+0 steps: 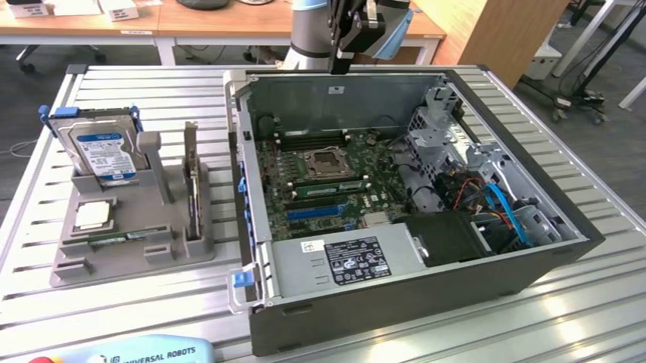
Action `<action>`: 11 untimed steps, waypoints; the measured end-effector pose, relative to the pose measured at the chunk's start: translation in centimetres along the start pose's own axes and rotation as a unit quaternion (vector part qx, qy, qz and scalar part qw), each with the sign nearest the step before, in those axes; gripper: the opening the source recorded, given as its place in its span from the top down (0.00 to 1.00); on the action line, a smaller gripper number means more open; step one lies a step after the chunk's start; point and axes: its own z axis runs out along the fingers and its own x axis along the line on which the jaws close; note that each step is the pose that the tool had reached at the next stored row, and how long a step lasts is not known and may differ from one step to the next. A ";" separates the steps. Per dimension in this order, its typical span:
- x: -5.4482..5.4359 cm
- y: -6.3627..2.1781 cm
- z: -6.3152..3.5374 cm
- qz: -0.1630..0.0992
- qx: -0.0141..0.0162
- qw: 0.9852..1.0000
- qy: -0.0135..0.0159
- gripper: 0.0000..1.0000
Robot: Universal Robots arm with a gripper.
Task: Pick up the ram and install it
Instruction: 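Press down the ram until it locks into place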
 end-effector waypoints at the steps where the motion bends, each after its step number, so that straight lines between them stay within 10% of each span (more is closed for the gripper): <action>1: 0.0 0.00 0.00 0.000 0.000 1.000 0.000 0.90; 11: 0.0 0.00 0.08 0.000 0.000 1.000 0.000 0.90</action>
